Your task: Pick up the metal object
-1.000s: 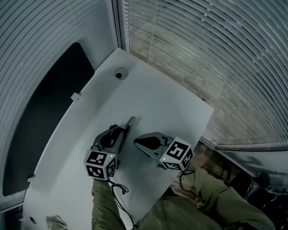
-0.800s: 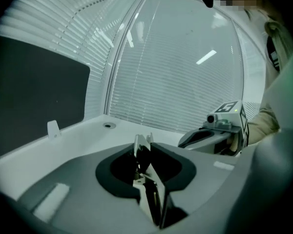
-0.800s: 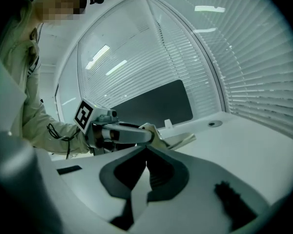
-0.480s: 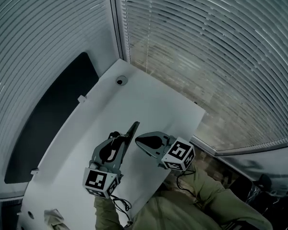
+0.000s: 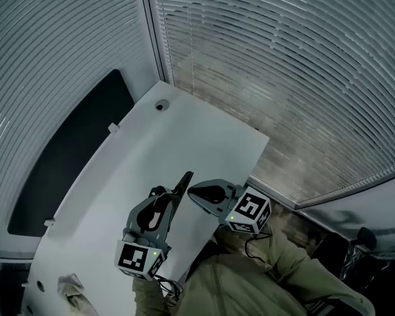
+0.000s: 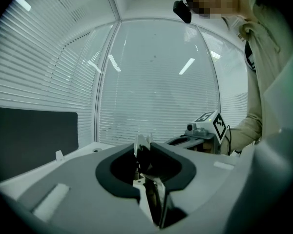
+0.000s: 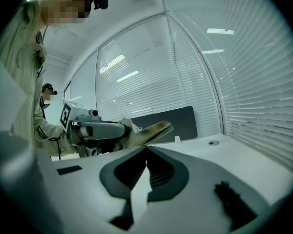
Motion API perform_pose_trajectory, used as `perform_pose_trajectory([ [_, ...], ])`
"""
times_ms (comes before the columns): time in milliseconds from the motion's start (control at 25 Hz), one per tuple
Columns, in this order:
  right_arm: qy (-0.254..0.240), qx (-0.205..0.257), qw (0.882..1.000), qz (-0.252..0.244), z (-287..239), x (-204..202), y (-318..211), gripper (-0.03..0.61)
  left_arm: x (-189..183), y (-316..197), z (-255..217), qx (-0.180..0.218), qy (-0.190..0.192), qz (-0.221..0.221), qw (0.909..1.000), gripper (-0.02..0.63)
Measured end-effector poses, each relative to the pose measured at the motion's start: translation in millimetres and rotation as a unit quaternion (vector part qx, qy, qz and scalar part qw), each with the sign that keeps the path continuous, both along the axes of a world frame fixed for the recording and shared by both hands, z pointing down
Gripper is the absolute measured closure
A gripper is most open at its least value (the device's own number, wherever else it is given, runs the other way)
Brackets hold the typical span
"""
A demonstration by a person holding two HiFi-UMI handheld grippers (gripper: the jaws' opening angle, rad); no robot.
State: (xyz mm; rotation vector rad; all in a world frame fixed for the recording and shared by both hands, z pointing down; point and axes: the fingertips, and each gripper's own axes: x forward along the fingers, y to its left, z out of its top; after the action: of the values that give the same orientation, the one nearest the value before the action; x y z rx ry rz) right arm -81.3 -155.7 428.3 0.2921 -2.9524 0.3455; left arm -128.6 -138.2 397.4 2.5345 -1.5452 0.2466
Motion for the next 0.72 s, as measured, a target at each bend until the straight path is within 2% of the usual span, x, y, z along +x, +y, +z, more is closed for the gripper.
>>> perform_pose_trajectory([
  [320,-0.011,0.035,0.999,0.032,-28.7,25.2,75.6,0.575,19.9,78.6,-26.5,0.047,0.005,0.03,0.9984,0.532],
  [720,-0.021,0.052,0.998,0.036,-31.6,44.2,200.0,0.575,45.2,197.4,-23.0,0.054,0.003,0.037,0.9979,0.532],
])
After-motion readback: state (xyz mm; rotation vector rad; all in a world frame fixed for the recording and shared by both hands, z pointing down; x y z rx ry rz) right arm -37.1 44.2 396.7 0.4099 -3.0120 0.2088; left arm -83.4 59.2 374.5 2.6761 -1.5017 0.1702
